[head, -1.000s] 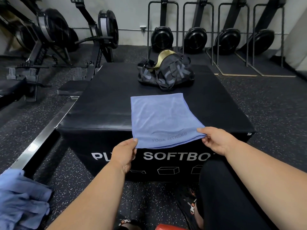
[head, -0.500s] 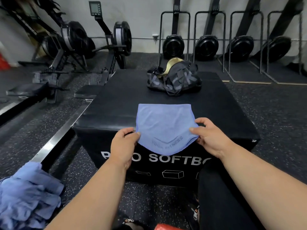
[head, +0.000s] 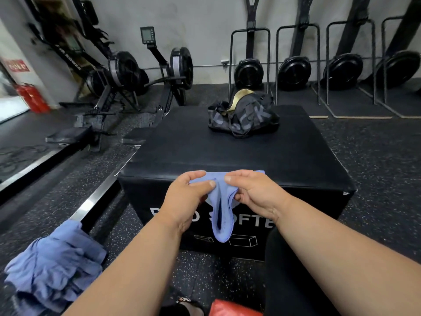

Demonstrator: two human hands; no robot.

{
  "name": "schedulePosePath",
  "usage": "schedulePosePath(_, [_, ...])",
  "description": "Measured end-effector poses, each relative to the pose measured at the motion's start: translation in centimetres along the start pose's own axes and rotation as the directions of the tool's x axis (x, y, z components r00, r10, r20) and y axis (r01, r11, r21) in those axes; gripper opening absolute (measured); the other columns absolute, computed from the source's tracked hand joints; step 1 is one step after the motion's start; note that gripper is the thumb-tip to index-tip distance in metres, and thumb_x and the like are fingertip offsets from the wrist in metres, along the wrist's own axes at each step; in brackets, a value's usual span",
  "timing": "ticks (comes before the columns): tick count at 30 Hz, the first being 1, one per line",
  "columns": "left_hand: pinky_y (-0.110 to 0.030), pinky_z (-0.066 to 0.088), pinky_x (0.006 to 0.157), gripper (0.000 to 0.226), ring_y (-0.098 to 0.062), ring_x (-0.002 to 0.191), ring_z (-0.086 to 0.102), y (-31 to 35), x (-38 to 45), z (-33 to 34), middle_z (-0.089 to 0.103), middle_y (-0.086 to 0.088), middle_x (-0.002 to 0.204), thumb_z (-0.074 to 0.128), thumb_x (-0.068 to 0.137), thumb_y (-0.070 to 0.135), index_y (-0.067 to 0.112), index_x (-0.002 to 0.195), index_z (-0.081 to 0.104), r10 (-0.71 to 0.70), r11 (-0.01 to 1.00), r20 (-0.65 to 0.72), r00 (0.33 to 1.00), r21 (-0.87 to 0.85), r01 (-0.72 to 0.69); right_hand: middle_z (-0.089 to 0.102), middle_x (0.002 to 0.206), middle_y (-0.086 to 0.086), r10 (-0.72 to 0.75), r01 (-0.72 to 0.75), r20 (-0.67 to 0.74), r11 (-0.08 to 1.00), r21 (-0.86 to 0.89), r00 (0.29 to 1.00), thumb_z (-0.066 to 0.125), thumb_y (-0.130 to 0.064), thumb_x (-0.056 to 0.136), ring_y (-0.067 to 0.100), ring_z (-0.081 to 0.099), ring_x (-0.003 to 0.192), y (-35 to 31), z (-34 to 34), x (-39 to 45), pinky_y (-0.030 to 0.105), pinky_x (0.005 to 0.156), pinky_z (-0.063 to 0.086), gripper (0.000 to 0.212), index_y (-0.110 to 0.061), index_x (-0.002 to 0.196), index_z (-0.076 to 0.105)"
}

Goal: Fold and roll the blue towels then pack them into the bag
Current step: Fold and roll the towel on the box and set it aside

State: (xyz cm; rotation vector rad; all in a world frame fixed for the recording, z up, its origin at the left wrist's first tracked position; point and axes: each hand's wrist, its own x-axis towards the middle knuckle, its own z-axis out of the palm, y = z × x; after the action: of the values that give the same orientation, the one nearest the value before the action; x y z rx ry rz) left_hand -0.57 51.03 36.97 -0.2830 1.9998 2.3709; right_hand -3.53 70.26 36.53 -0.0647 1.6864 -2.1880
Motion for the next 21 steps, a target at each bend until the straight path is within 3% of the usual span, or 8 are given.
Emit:
schedulePosePath(3, [-0.034, 0.059, 0.083, 0.036, -0.022, 0.089, 0.074, 0.5, -1.4, 0.4, 0.079, -0.014, 0.103, 0.082, 0.088, 0.003, 0.012, 0.118, 0.066, 0.001, 1.0, -0.007, 1.0, 0.006, -0.001, 0.073, 0.093, 0.01, 0.016, -0.017, 0.035, 0.999, 0.027, 0.999, 0.066, -0.014, 0.102, 0.017, 0.065, 0.081, 0.0, 0.5, -1.1, 0.025, 0.073, 0.05, 0.012, -0.006, 0.107, 0.073])
schedulePosePath(7, [-0.033, 0.057, 0.079, 0.04, -0.021, 0.084, 0.074, 0.7, -2.9, 0.9, 0.08, -0.013, 0.098, 0.087, 0.083, 0.006, 0.009, 0.118, 0.067, -0.021, 0.999, -0.022, 1.0, 0.029, 0.022, 0.073, 0.1, 0.016, 0.052, -0.061, 0.133, 0.996, 0.065, 0.99, 0.067, -0.012, 0.1, 0.014, 0.066, 0.077, 0.1, 0.9, -2.2, 0.021, 0.07, 0.054, 0.034, 0.008, 0.128, 0.066])
schedulePosePath(10, [-0.033, 0.057, 0.08, 0.041, -0.02, 0.084, 0.074, 0.8, -3.9, 0.9, 0.081, -0.012, 0.096, 0.088, 0.081, 0.007, 0.008, 0.117, 0.067, -0.033, 0.998, -0.049, 0.998, 0.056, 0.036, 0.073, 0.089, 0.01, 0.072, -0.084, 0.134, 0.993, 0.082, 0.988, 0.066, -0.005, 0.099, 0.013, 0.063, 0.072, 0.0, 1.1, -2.9, 0.019, 0.062, 0.051, 0.021, -0.001, 0.119, 0.069])
schedulePosePath(14, [-0.022, 0.053, 0.066, 0.034, -0.012, 0.071, 0.07, 1.3, -5.0, 0.7, 0.079, -0.005, 0.087, 0.086, 0.084, 0.005, 0.009, 0.113, 0.069, -0.091, 0.994, -0.095, 0.991, 0.044, 0.095, 0.069, 0.081, 0.007, 0.102, -0.122, 0.155, 0.984, 0.127, 0.983, 0.065, -0.002, 0.098, 0.013, 0.058, 0.067, 0.2, 1.2, -3.6, 0.02, 0.056, 0.047, 0.012, -0.009, 0.108, 0.069])
schedulePosePath(21, [-0.03, 0.056, 0.083, 0.037, -0.019, 0.082, 0.072, 1.4, -6.8, 1.2, 0.08, -0.007, 0.088, 0.084, 0.086, 0.004, 0.008, 0.119, 0.067, -0.109, 0.99, -0.045, 0.993, 0.086, 0.112, 0.071, 0.082, 0.008, 0.119, -0.146, 0.184, 0.98, 0.137, 0.976, 0.069, -0.006, 0.096, 0.012, 0.06, 0.065, 1.0, 1.4, -4.6, 0.019, 0.056, 0.051, 0.01, -0.011, 0.104, 0.066])
